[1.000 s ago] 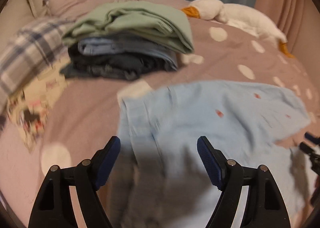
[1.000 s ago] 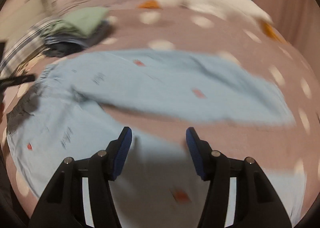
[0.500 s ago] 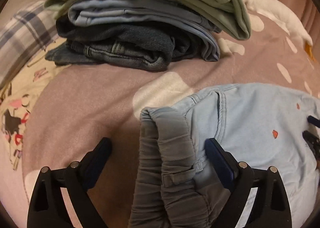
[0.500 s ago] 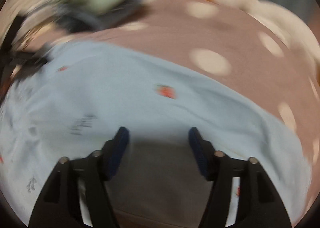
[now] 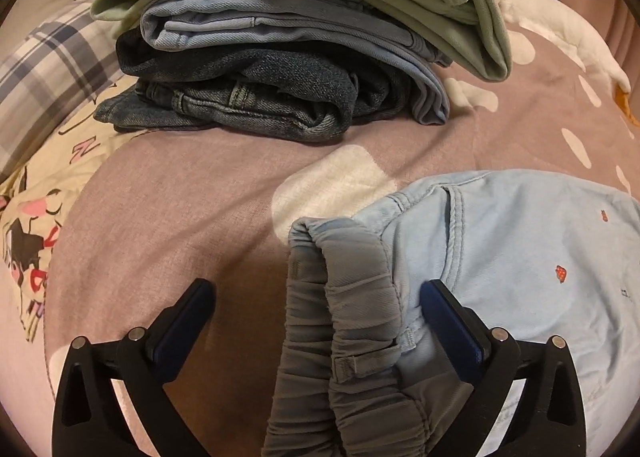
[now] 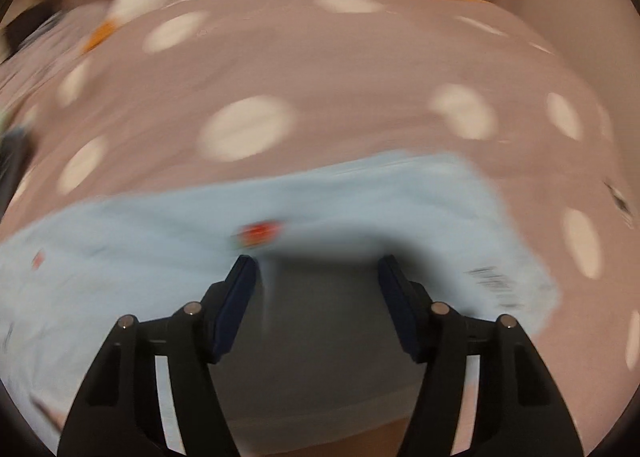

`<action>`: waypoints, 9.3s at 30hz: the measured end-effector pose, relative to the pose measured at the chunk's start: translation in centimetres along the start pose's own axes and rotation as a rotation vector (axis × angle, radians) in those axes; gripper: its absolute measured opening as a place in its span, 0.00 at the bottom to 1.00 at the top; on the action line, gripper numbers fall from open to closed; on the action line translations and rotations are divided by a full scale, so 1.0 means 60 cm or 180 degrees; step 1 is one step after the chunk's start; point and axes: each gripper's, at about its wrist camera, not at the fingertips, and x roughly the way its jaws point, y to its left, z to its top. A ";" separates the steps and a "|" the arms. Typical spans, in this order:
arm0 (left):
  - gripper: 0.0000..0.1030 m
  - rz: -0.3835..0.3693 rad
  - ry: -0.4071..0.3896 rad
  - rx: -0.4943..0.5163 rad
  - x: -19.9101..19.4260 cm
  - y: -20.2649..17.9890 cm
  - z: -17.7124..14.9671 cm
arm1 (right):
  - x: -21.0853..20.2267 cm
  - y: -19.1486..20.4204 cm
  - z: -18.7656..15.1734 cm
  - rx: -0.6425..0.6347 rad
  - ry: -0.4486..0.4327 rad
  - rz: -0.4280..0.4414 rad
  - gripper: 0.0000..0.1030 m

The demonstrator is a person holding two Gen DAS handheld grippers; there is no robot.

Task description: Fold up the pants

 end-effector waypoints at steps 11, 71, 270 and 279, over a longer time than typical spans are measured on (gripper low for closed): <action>1.00 -0.0070 0.0089 0.0019 -0.001 -0.001 0.006 | -0.067 0.240 -0.012 -0.1567 -0.0249 0.1098 0.60; 0.29 -0.0559 -0.0205 0.0537 -0.232 0.018 -0.278 | -0.381 0.289 -0.452 -0.2625 0.0057 0.1679 0.11; 0.04 -0.1041 0.0098 -0.0139 -0.194 -0.042 -0.252 | -0.383 0.238 -0.479 -0.0661 0.0369 0.2135 0.16; 0.04 -0.1157 0.0008 -0.0194 -0.192 -0.031 -0.258 | -0.424 0.301 -0.473 -0.1071 0.0341 0.2097 0.16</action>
